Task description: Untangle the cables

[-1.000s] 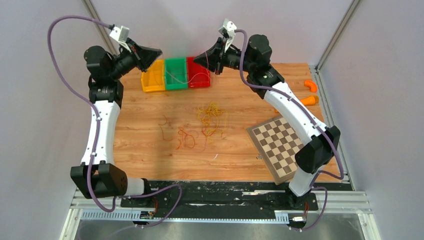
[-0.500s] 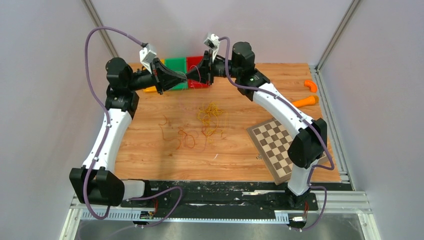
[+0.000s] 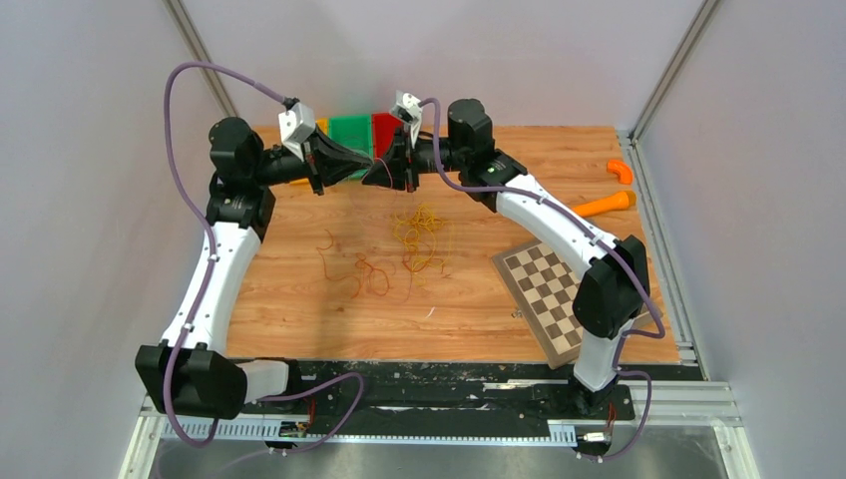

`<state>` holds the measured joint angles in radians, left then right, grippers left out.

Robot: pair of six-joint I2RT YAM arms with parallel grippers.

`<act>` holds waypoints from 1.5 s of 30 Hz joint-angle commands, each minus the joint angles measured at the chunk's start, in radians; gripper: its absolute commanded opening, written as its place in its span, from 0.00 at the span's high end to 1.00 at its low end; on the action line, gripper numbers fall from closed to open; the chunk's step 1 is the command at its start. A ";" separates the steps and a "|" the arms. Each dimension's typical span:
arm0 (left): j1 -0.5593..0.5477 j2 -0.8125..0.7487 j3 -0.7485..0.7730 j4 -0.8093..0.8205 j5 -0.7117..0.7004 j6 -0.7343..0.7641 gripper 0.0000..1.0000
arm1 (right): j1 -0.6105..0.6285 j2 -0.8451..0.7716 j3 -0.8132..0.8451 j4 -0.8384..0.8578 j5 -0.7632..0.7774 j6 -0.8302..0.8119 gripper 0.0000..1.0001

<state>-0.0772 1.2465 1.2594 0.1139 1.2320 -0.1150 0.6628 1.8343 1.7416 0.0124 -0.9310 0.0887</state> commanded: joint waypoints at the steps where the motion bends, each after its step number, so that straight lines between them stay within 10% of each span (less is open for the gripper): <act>1: -0.014 -0.038 0.007 -0.026 0.018 0.092 0.95 | 0.010 -0.057 0.019 0.015 -0.031 -0.033 1.00; 17: -0.024 -0.030 0.008 -0.063 -0.060 0.130 0.66 | 0.034 -0.079 0.012 0.009 -0.046 -0.048 1.00; 45: -0.049 -0.023 0.000 -0.063 -0.129 0.094 0.48 | 0.046 -0.105 -0.014 -0.009 -0.076 -0.155 1.00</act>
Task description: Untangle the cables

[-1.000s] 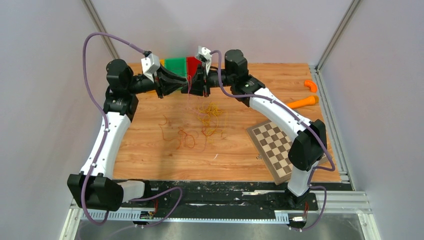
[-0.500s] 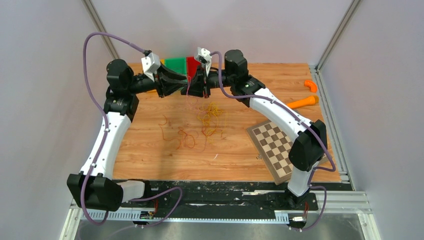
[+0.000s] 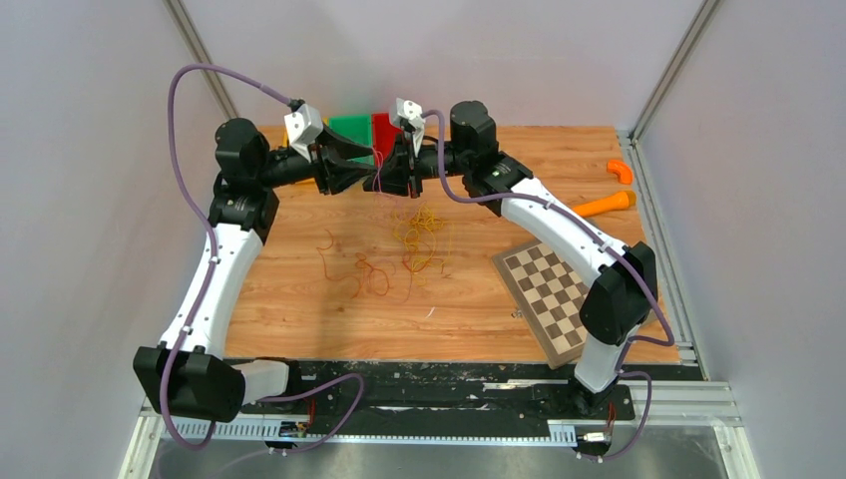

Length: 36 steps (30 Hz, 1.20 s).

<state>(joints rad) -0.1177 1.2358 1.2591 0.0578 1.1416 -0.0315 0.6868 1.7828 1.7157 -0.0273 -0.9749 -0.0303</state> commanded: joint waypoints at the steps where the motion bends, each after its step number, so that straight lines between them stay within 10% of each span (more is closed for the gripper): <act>1: -0.010 -0.012 0.000 -0.007 -0.051 0.012 0.48 | 0.023 -0.055 0.012 0.031 -0.031 -0.039 1.00; 9: -0.015 -0.014 0.007 -0.033 -0.132 0.069 0.52 | 0.027 -0.063 0.007 0.031 -0.027 -0.057 1.00; 24: -0.022 -0.008 0.031 0.007 -0.174 0.010 1.00 | 0.029 -0.075 -0.029 -0.001 -0.006 -0.067 1.00; 36: -0.020 0.021 0.083 0.112 -0.327 -0.063 1.00 | -0.033 -0.105 -0.100 -0.022 0.155 -0.063 0.58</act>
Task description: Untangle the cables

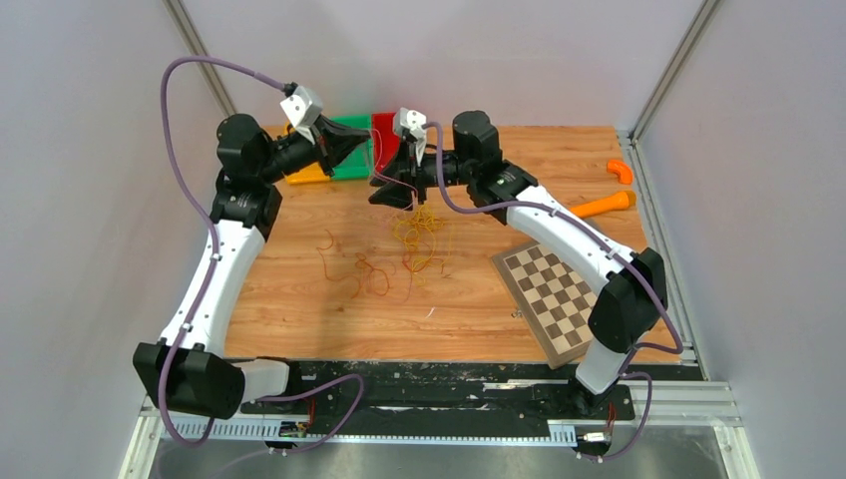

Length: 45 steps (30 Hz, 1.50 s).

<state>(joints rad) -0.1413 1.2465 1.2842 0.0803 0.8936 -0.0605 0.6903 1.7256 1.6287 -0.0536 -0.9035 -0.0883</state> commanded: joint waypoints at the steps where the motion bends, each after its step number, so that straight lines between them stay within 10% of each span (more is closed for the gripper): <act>1: 0.004 0.015 0.069 0.098 -0.095 -0.035 1.00 | -0.049 -0.048 -0.017 0.002 0.115 0.002 0.50; 10: 0.056 0.166 0.173 0.126 -0.193 -0.076 1.00 | -0.202 -0.069 -0.061 -0.010 0.431 0.043 0.00; 45: 0.207 1.185 0.949 0.000 -0.190 0.016 1.00 | -0.484 -0.180 -0.174 -0.270 0.457 -0.001 0.00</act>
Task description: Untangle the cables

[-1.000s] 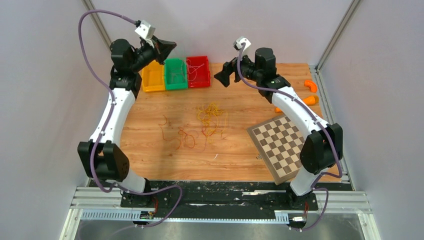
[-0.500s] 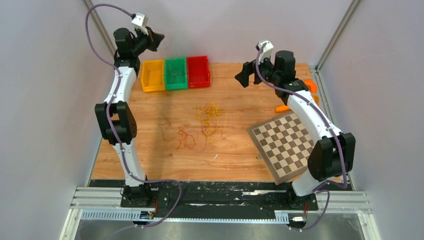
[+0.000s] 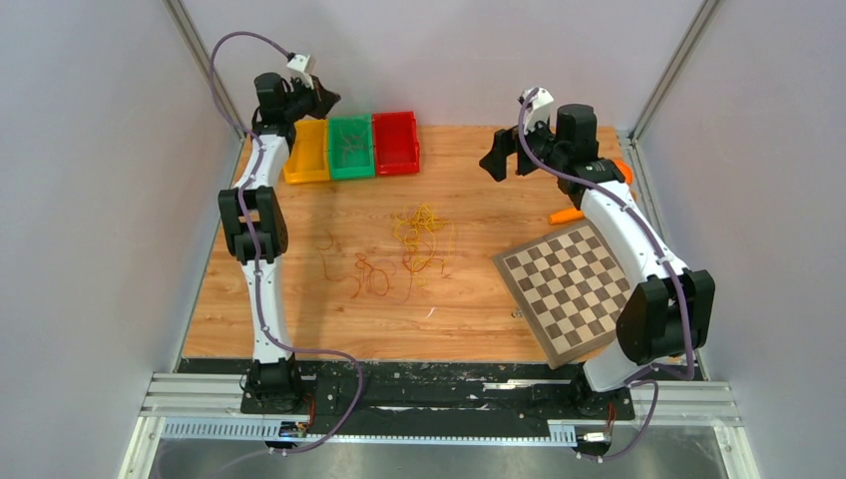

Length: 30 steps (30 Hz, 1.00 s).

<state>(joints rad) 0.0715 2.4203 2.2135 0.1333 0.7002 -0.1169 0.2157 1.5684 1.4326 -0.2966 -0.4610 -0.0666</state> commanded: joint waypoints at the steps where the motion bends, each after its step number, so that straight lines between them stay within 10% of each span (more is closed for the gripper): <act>1: -0.006 0.012 0.014 -0.090 0.003 0.102 1.00 | -0.013 -0.020 0.025 -0.033 0.018 -0.025 0.00; 26: -0.141 0.098 0.088 -0.499 -0.273 0.707 1.00 | -0.056 0.073 0.105 -0.099 -0.029 -0.039 0.00; 30: -0.141 0.042 0.063 -0.562 -0.277 0.757 0.67 | -0.060 0.069 0.097 -0.098 -0.036 -0.037 0.00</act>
<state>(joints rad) -0.0929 2.5156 2.2494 -0.3664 0.4496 0.5587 0.1638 1.6436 1.4918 -0.4068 -0.4740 -0.0994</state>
